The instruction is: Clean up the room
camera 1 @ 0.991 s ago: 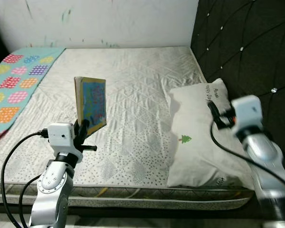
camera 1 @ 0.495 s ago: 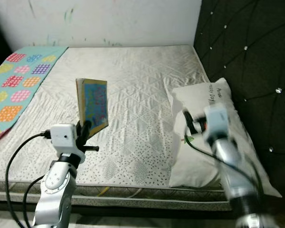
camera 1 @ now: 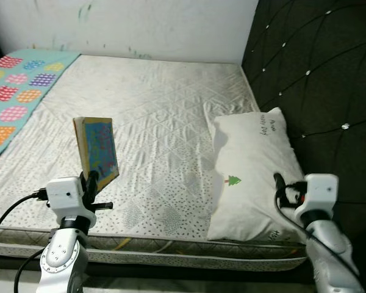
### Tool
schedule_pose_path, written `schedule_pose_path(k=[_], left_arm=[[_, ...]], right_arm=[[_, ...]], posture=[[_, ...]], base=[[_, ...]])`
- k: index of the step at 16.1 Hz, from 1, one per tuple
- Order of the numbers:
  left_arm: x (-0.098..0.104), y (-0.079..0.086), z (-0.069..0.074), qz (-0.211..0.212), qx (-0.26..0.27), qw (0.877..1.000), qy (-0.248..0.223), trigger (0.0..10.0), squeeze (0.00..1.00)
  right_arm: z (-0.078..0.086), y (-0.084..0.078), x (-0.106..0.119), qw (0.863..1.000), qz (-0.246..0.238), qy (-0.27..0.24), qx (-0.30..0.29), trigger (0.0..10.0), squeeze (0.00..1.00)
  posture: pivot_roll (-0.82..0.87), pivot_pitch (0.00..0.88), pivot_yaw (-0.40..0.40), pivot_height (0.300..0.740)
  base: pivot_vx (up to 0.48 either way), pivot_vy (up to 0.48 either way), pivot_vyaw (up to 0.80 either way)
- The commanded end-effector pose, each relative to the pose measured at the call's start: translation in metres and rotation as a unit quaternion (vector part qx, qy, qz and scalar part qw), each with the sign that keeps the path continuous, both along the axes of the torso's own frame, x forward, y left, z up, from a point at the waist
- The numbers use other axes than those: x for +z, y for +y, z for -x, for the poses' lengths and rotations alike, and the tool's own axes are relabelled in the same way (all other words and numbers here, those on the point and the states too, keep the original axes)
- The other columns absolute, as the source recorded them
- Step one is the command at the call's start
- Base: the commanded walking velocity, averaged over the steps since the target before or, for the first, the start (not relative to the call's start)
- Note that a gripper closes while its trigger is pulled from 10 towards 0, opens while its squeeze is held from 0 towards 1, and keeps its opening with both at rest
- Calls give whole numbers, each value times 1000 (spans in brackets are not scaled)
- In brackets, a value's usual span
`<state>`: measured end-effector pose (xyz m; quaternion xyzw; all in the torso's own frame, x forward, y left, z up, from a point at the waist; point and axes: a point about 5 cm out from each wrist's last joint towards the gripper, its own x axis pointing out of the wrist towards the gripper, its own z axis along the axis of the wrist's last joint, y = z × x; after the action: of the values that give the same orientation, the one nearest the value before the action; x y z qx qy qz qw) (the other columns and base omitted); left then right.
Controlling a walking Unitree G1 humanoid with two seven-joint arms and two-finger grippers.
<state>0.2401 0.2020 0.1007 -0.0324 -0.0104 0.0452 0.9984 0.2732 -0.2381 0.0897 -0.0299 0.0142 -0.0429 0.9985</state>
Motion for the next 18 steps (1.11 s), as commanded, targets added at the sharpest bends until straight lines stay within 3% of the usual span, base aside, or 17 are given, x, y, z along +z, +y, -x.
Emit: schedule_pose_path(k=[1,2,4,5,13,16,18], left_arm=[[9,-1,1,7,4,1000,-14,10000,0],[9,-1,2,9,0,1000,-19,10000,0],[9,-4,3,22,-15,999,-24,10000,0],[9,-5,3,20,-18,999,-25,10000,0],[8,-7,5,16,-14,1000,-12,10000,0],[8,-7,5,14,-16,1000,-8,10000,0],[8,-8,6,17,-16,1000,-6,10000,0]], right_arm=[[-3,6,9,1000,-13,-22,7,10000,0],[-4,12,11,999,7,-34,19,10000,0],[-2,29,9,998,-56,-21,18,10000,0],[-1,33,7,998,-53,-18,12,10000,0],[9,22,-6,995,-89,11,-41,10000,0],[8,26,-5,996,-79,19,-30,10000,0],[8,25,-5,996,-80,25,-32,10000,0]], posture=[[-88,71,-57,740],[-90,76,-57,740],[-87,78,-57,740],[-87,80,-58,740],[-91,94,-52,740],[-89,106,-53,740],[-90,122,-60,740]], base=[[0,0,0],[0,0,0],[0,0,0],[0,0,0],[0,0,0],[0,0,0],[0,0,-800]])
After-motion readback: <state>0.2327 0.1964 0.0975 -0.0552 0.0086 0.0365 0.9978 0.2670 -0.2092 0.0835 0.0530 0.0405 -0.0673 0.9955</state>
